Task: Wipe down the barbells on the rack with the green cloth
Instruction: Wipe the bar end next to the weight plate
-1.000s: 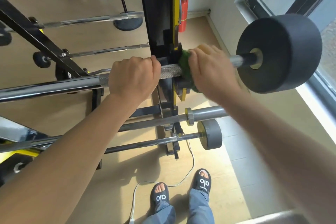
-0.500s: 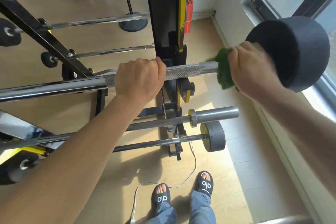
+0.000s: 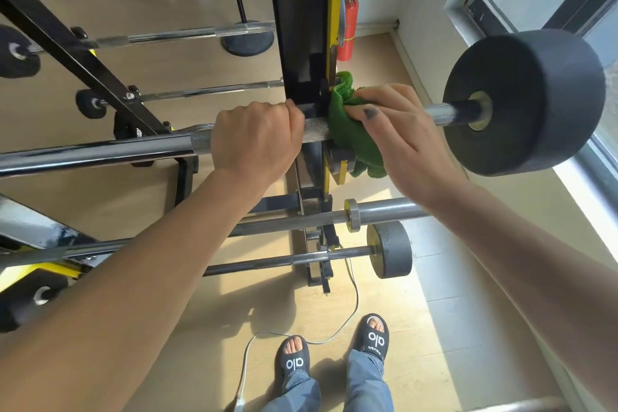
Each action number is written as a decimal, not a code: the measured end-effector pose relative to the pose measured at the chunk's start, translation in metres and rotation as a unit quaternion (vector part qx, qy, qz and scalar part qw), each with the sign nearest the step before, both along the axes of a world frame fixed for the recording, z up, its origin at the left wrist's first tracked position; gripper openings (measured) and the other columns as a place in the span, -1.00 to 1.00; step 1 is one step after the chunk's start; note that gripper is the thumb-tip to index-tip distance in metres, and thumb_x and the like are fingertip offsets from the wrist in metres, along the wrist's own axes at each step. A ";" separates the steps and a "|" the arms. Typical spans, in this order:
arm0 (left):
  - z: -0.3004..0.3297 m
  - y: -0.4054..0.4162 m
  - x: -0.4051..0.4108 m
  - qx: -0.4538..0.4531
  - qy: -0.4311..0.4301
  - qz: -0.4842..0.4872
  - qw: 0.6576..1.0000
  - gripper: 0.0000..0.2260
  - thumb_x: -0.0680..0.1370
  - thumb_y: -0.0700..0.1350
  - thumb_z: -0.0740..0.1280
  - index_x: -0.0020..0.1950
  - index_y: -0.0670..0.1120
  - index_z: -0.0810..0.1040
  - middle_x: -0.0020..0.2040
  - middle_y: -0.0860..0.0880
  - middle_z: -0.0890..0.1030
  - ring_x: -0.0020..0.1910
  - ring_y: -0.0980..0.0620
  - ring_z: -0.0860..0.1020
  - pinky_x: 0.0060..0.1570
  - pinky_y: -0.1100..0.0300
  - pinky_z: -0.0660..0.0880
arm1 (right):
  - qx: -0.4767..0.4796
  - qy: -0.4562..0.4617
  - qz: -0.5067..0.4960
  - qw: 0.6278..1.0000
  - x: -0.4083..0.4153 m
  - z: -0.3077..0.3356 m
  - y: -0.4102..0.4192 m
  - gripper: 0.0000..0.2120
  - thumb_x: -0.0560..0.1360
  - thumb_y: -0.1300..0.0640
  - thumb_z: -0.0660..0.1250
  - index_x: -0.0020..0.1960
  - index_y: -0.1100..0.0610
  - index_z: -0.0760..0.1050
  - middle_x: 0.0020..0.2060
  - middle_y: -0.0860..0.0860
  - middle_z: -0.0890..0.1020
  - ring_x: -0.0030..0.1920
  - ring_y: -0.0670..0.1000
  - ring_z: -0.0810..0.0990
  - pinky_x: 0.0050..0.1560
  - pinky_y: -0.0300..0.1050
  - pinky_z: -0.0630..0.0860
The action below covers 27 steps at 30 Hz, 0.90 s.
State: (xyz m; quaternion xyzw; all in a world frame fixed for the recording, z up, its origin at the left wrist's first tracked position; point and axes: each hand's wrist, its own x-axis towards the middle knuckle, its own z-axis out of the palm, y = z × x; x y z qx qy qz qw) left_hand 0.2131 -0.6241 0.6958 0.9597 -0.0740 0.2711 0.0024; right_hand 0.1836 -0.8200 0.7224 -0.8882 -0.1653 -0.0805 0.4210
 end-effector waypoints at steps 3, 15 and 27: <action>0.000 0.001 0.001 -0.004 0.006 0.003 1.000 -0.51 0.68 -0.01 0.08 -0.39 -0.13 0.50 -0.50 -0.02 0.32 -0.54 0.02 0.24 -0.38 0.25 0.08 | -0.020 -0.020 0.022 0.999 -0.001 0.000 0.003 -0.62 0.69 0.10 0.03 0.23 0.09 0.61 0.18 -0.20 0.49 0.24 -0.14 0.29 0.21 -0.46 0.19; 0.000 0.007 0.003 -0.004 0.032 -0.025 0.999 -0.48 0.69 0.01 0.02 -0.31 -0.18 0.57 -0.47 -0.09 0.46 -0.52 -0.10 0.43 -0.39 0.14 0.33 | -0.199 -0.102 0.044 0.974 0.002 -0.012 -0.006 -0.53 0.71 0.08 -0.11 0.33 -0.09 0.55 0.40 -0.10 0.45 0.36 -0.01 0.23 0.33 -0.24 0.14; -0.004 0.004 0.003 -0.013 0.012 -0.002 1.000 -0.51 0.68 0.02 0.01 -0.37 -0.11 0.43 -0.49 -0.04 0.37 -0.55 0.05 0.28 -0.39 0.28 0.13 | -0.149 -0.135 -0.139 0.970 0.011 -0.017 -0.003 -0.59 0.63 0.14 0.01 0.16 0.22 0.61 0.06 0.12 0.63 0.13 0.12 0.46 0.00 -0.20 0.19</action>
